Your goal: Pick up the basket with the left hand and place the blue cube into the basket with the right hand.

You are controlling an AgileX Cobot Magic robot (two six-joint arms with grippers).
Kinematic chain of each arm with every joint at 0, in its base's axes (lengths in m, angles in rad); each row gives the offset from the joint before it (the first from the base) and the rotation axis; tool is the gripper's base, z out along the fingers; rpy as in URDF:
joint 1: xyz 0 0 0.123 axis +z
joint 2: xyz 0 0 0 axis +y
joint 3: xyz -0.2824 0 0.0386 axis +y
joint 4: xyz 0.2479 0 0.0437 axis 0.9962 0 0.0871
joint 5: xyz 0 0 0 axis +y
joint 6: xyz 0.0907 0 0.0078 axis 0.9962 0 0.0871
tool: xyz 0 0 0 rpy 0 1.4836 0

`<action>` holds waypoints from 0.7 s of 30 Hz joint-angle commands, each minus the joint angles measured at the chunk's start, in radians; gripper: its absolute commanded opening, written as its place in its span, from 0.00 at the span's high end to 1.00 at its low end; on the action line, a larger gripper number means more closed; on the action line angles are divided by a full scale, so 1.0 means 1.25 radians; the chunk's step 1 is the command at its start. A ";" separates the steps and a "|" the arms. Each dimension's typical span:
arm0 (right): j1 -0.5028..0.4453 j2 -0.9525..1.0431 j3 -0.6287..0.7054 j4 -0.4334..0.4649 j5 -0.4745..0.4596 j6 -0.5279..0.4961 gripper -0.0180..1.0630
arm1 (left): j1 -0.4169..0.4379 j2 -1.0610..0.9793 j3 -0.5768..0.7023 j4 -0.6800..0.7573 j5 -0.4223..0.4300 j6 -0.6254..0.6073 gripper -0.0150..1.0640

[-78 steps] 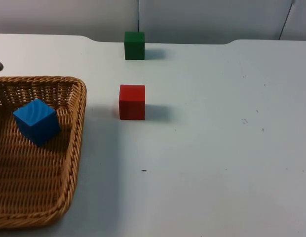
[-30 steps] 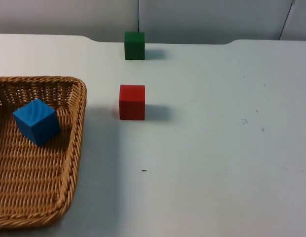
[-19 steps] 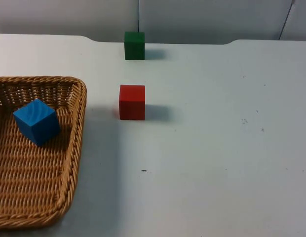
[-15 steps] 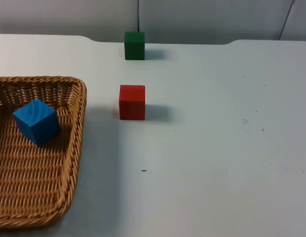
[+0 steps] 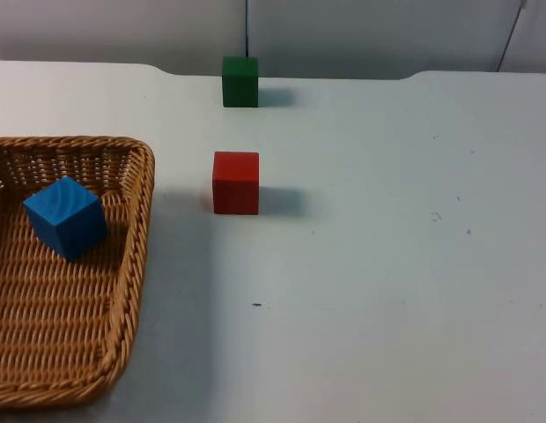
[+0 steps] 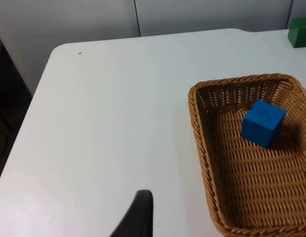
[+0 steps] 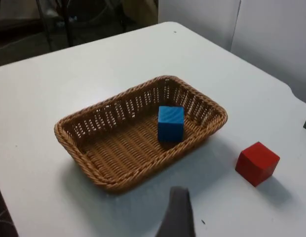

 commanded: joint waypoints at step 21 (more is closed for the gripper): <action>0.002 -0.257 0.001 -0.078 0.212 0.047 0.37 | -0.002 -0.004 0.119 -0.029 -0.083 -0.025 0.16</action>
